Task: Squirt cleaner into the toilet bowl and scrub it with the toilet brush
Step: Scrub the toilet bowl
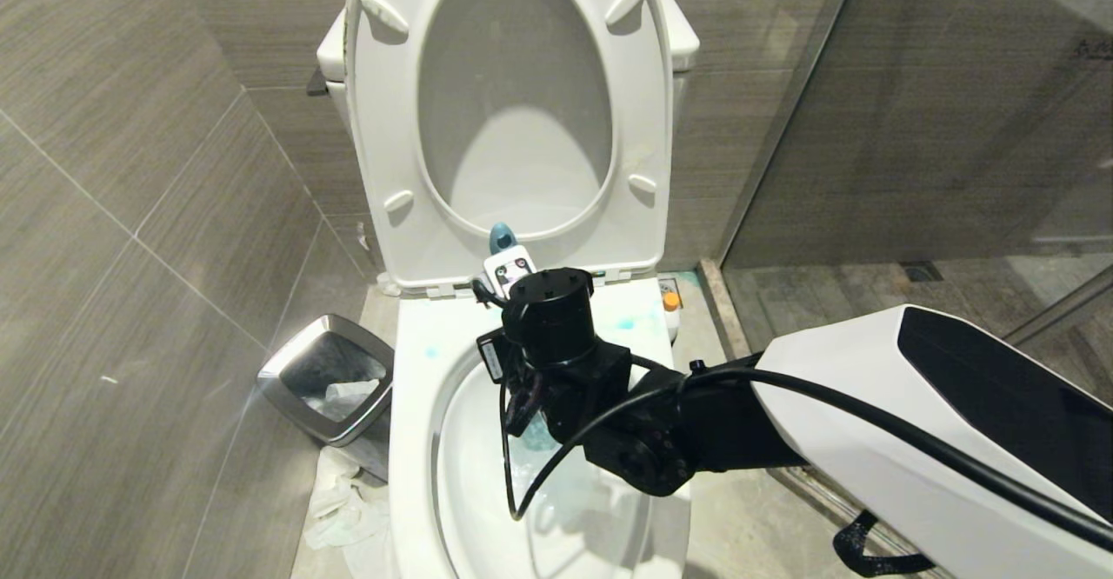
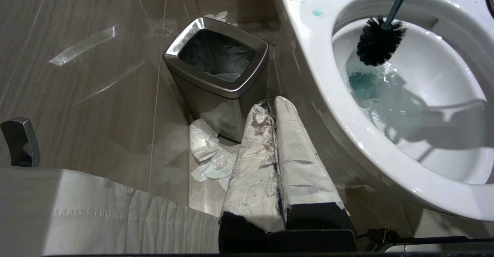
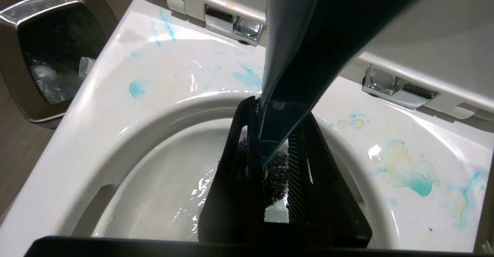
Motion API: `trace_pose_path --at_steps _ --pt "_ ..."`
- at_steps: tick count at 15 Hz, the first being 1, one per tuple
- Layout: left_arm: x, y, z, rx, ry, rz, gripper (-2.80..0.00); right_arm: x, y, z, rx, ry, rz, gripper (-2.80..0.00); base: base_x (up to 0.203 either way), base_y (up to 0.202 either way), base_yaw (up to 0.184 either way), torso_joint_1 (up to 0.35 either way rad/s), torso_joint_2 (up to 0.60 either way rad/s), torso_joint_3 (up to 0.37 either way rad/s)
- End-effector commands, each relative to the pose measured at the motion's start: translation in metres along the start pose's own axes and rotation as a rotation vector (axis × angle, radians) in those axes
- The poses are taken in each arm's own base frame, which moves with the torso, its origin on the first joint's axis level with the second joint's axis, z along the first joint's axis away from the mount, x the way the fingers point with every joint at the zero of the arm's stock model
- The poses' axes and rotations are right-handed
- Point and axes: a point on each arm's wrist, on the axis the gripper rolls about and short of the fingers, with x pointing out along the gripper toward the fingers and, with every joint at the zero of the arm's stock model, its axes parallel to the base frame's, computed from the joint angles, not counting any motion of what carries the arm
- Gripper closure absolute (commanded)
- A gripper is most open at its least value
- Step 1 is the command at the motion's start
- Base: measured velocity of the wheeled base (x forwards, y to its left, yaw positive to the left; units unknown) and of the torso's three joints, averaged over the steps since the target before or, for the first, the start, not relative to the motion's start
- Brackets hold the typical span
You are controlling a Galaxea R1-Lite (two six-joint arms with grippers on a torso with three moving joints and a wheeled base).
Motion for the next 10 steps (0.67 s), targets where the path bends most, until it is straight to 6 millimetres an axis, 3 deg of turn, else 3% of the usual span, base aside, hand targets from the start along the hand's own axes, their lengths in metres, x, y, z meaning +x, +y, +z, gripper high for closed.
trace_pose_path --at_steps 1,7,10 --pt "0.0 0.0 0.0 0.0 0.001 0.001 0.0 -0.003 -0.002 0.007 0.005 -0.018 -0.003 0.0 0.0 0.0 0.0 0.0 0.0 0.0" --pt "0.0 0.0 0.0 0.0 0.003 0.005 0.0 0.009 0.018 0.004 0.007 -0.035 0.019 0.0 0.0 0.0 0.0 0.0 0.0 0.0" --pt "0.0 0.0 0.0 0.0 0.003 0.005 0.0 0.013 0.04 -0.001 0.003 -0.039 0.049 0.0 0.0 0.0 0.0 0.0 0.0 0.0"
